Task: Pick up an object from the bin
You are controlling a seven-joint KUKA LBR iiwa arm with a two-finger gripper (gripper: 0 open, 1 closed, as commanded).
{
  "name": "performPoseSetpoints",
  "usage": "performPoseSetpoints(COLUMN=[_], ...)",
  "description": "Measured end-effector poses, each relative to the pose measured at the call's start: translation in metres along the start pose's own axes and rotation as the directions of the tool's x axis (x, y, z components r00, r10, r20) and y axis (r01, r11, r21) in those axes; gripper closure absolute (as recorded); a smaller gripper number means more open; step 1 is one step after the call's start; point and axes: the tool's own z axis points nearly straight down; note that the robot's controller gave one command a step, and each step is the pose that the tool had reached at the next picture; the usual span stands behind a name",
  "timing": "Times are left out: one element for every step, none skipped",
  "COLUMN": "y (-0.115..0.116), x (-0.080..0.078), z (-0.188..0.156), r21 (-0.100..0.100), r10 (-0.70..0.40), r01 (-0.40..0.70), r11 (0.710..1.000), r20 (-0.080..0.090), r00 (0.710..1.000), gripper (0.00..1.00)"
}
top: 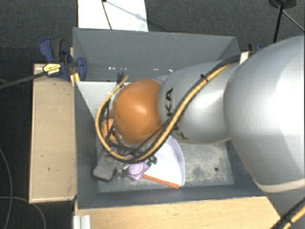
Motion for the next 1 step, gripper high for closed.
performPoseSetpoints(y=[0.0077], x=[0.0045], z=[-0.0242], r21=[0.0], r10=[0.008], r01=[-0.008], r11=[1.0], r20=[0.003], r00=[1.0], gripper=[1.0])
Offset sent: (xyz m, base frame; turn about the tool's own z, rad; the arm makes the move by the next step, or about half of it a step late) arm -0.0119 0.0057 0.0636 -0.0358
